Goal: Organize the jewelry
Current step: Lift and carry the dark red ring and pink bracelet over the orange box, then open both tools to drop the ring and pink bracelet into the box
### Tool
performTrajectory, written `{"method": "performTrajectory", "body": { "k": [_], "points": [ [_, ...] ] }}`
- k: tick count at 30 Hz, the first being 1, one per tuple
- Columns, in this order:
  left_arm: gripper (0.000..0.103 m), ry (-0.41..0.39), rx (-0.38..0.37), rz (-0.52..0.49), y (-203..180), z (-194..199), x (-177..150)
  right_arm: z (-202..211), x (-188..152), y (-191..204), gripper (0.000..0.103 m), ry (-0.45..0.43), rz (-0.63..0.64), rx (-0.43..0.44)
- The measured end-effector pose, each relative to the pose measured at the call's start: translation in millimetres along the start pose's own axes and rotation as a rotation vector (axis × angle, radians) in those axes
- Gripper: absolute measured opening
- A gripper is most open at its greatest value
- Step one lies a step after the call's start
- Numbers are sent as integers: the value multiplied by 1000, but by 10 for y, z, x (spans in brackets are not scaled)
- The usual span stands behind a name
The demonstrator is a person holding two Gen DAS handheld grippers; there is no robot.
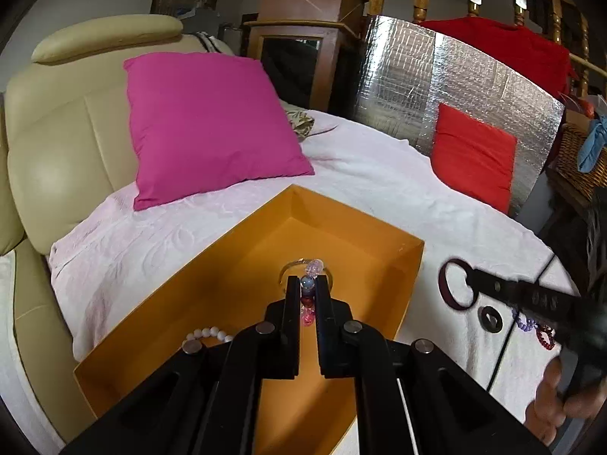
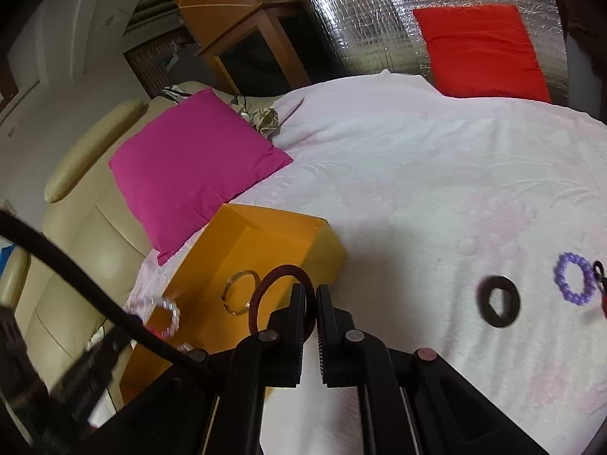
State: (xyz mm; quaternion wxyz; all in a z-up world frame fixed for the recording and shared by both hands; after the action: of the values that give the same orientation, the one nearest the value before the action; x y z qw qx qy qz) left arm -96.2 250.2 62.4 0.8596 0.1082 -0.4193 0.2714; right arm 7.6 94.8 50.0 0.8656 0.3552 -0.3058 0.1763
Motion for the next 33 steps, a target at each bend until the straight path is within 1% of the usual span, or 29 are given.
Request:
{"method": "performTrajectory", "body": {
  "k": [4, 9, 14, 20, 26, 29, 33],
  "points": [
    [7, 0, 9, 13, 58, 72, -46, -83, 54, 129, 7, 19, 19, -14],
    [7, 11, 14, 33, 190, 120, -110, -210, 19, 309, 7, 85, 55, -39],
    [7, 58, 32, 70, 450, 56, -237, -382, -115, 461, 7, 146, 76, -32],
    [7, 91, 38, 71, 541, 33, -346, -666, -339, 550, 7, 236, 130, -52],
    [7, 154, 42, 63, 593, -69, -484, -923, -504, 553, 7, 306, 170, -84],
    [7, 177, 40, 56, 593, -109, -534, -1008, -599, 538, 7, 332, 193, -97],
    [7, 229, 41, 62, 592, -195, -618, -1065, -614, 581, 7, 333, 230, -111]
  ]
}}
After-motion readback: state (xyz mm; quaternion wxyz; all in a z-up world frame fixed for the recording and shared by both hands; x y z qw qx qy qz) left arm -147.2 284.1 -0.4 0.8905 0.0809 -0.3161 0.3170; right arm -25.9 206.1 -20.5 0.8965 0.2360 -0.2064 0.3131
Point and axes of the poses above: each gripper's, at about its wrist camera, not at the fingertips, and z roughly against the way its jaws point, y to its left, x to its top, the point moved 8 cm from there along -z, roughly the way its jaws point, and after that the axes turned 12 degrees about x, right-handed, at the moved point
